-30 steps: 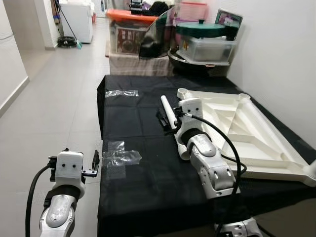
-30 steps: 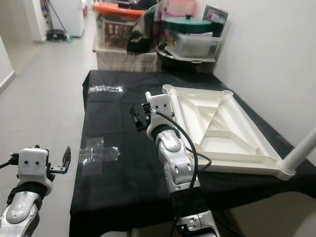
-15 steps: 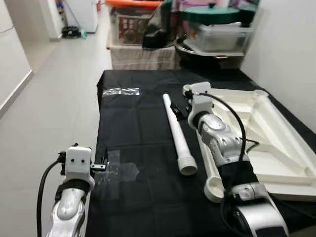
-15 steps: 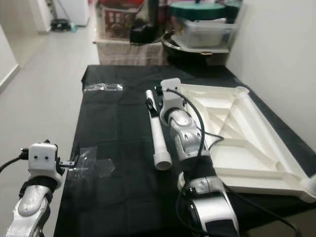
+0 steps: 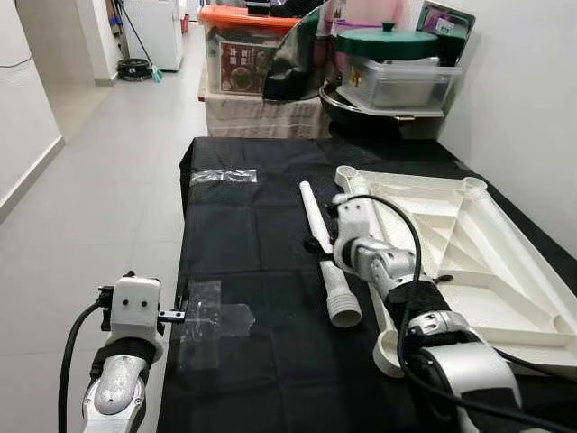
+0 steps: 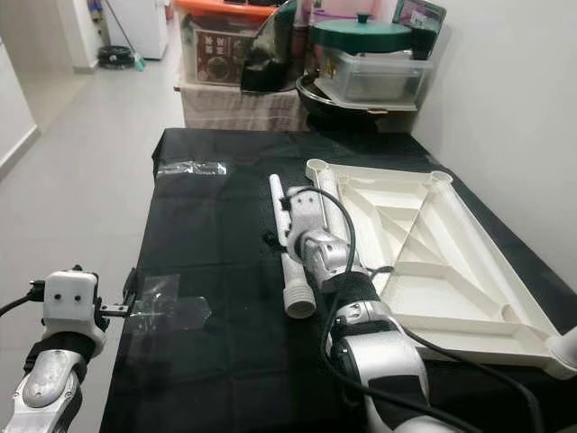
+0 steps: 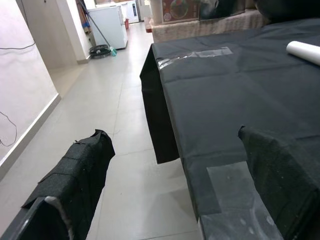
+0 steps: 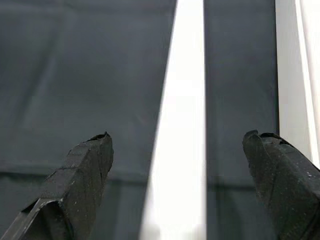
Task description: Building children table
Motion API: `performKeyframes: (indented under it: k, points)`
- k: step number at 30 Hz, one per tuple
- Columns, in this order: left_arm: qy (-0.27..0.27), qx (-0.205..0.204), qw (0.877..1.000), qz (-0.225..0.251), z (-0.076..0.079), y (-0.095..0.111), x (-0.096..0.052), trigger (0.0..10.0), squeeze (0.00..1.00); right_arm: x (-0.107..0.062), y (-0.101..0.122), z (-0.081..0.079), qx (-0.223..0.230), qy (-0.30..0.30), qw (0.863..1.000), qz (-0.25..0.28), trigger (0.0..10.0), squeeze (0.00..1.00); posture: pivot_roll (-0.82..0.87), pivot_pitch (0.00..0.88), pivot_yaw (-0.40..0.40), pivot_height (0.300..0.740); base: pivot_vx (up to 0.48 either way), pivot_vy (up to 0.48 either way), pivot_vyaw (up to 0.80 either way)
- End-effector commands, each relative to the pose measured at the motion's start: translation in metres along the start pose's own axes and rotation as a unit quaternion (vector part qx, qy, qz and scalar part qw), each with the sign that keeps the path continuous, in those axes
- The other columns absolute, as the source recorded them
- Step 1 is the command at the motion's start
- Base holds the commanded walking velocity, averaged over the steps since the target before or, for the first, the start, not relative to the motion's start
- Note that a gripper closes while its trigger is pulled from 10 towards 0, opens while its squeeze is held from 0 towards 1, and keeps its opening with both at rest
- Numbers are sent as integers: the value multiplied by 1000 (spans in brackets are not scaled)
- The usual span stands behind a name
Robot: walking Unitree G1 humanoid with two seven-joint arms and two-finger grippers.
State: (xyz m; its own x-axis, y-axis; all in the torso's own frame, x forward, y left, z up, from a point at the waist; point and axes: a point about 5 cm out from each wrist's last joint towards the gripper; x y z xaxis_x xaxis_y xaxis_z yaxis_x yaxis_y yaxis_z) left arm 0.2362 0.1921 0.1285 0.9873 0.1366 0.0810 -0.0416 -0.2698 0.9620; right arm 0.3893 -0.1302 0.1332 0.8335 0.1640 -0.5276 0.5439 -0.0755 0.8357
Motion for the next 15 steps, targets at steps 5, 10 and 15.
performKeyframes:
  k: [5,10,15]
  points:
    - [2,4,1000,-2,0,-2,0,10000,0,5,-28,0,-64,18,995,-69,10000,0,97,0,-123,740,0,0,0]
    - [2,5,1000,-2,1,-2,0,10000,0,6,-44,10,-74,1,992,-104,10000,0,96,0,-124,740,0,0,0]
    - [2,5,1000,-3,1,-2,0,10000,0,6,-54,12,-77,9,989,-127,0,0,96,0,-126,740,0,0,0]
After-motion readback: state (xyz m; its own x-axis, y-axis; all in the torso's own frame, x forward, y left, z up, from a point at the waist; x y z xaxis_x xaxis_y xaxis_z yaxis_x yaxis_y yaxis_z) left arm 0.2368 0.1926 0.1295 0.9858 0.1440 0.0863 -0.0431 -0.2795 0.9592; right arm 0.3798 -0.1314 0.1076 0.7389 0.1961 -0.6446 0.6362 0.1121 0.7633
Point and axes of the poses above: a point about 5 cm out from each wrist's last joint towards the gripper, its own x axis pointing out of the wrist towards the gripper, its own y axis along the axis of the wrist's last joint, z = x × y, and after that the axes turned 6 degrees about x, right-handed
